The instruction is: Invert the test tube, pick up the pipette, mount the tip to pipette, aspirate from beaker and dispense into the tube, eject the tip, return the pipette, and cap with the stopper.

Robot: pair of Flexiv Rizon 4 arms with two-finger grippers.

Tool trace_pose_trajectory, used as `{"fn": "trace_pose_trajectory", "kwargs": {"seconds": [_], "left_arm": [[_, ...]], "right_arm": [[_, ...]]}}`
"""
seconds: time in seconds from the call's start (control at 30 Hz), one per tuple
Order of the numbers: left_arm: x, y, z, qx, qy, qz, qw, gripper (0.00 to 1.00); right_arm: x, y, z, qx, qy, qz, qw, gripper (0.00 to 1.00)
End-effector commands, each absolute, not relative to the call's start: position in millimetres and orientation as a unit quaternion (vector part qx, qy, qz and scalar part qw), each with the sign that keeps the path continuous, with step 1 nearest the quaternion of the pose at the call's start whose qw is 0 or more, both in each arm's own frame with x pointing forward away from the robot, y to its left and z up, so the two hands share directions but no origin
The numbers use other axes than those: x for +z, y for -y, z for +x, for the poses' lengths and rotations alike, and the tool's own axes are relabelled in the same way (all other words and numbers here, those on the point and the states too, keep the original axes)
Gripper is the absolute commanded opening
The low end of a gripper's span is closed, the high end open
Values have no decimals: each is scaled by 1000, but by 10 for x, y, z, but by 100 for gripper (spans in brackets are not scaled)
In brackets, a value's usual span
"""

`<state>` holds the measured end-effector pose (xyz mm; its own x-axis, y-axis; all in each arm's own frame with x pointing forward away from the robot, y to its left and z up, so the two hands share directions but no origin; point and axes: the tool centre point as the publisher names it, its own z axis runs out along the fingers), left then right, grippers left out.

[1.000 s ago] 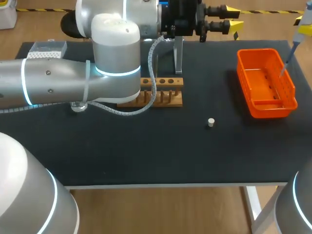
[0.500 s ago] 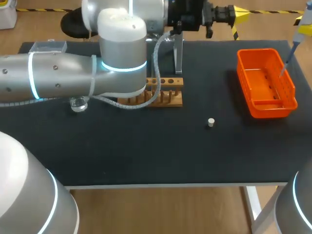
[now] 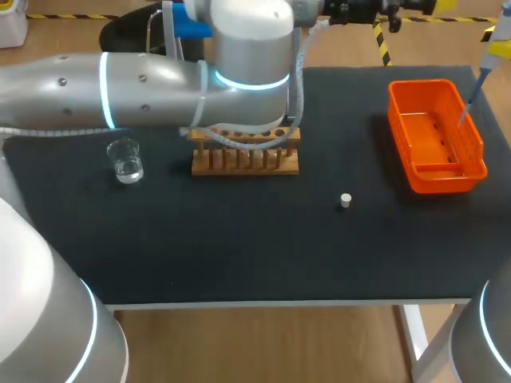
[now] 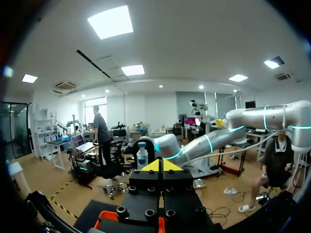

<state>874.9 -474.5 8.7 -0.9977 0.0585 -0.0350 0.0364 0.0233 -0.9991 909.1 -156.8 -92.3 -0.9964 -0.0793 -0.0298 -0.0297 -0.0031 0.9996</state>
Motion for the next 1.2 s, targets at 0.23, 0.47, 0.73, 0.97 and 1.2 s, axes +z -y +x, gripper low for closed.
{"fn": "trace_pose_trajectory", "kwargs": {"seconds": [0.23, 0.47, 0.73, 0.97, 1.2], "left_arm": [[65, 5217, 8891, 702, 711, -50, 8, 0], [108, 5339, 8922, 698, 713, -65, -6, 0], [112, 5437, 8943, 693, 717, -73, -6, 0], [49, 5516, 9008, 693, 717, -73, 6, 0], [35, 5578, 9053, 691, 719, -71, 15, 0]], "right_arm": [[-912, 1566, 9079, -706, 707, 38, 17, 0], [-912, 1566, 9079, -706, 707, 38, 17, 0], [-912, 1566, 9079, -706, 707, 38, 17, 0], [-912, 1566, 9079, -706, 707, 38, 17, 0], [-912, 1566, 9079, -706, 707, 38, 17, 0]]}}
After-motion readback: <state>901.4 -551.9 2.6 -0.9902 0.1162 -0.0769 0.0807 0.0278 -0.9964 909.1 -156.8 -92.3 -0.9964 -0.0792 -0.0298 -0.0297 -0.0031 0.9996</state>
